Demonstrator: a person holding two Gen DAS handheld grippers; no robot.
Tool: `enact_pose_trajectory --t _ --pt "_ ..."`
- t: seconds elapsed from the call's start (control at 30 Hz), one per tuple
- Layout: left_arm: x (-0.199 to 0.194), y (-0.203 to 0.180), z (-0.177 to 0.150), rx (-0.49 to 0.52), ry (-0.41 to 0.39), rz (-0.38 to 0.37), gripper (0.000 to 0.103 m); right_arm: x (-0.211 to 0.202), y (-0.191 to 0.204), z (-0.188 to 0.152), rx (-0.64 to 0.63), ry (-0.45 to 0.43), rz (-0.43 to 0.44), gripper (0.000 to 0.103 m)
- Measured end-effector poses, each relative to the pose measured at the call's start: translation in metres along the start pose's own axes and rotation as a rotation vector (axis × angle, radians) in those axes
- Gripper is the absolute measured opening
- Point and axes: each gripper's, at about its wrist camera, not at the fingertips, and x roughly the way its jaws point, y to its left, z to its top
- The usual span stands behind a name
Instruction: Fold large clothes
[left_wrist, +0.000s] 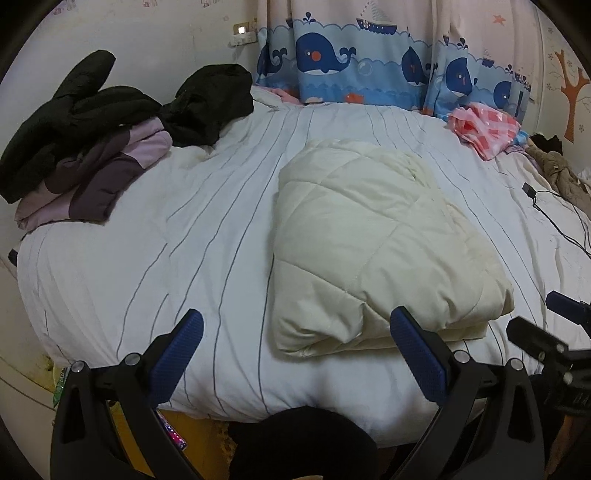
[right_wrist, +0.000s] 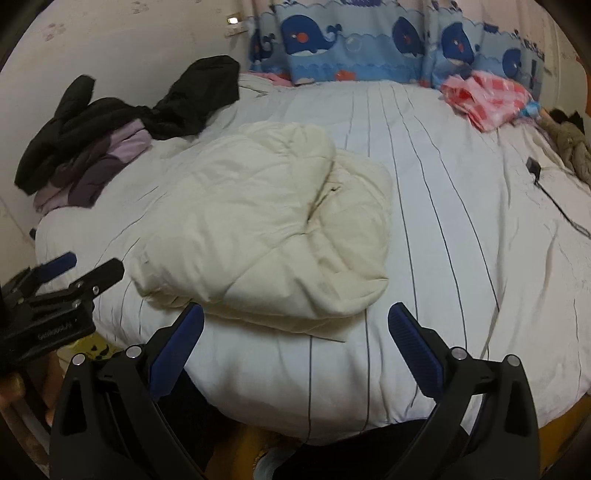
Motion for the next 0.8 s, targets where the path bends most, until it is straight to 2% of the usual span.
enact_pose_trajectory --t 0.2,0.3,0.4,0.67,0.8 --pt "-0.004 0.003 -0.004 -0.005 0.011 -0.004 0.097 -0.005 0.009 -0.006 -0.019 -0.022 0.023 0.096" --pt "-0.005 0.001 -0.005 0.012 0.018 0.007 0.097 -0.005 0.011 -0.006 -0.021 -0.013 0.066 0.096" --pt "-0.004 -0.001 -0.006 0.031 0.025 0.023 0.097 0.003 0.016 -0.005 -0.042 0.044 0.049 0.096" --pt "-0.003 0.004 -0.006 0.035 0.037 0.058 0.097 0.006 0.016 -0.009 -0.016 0.044 0.016 0.096" --pt "-0.002 0.005 -0.006 0.030 0.043 0.040 0.097 0.007 0.017 -0.009 -0.014 0.042 0.000 0.096"
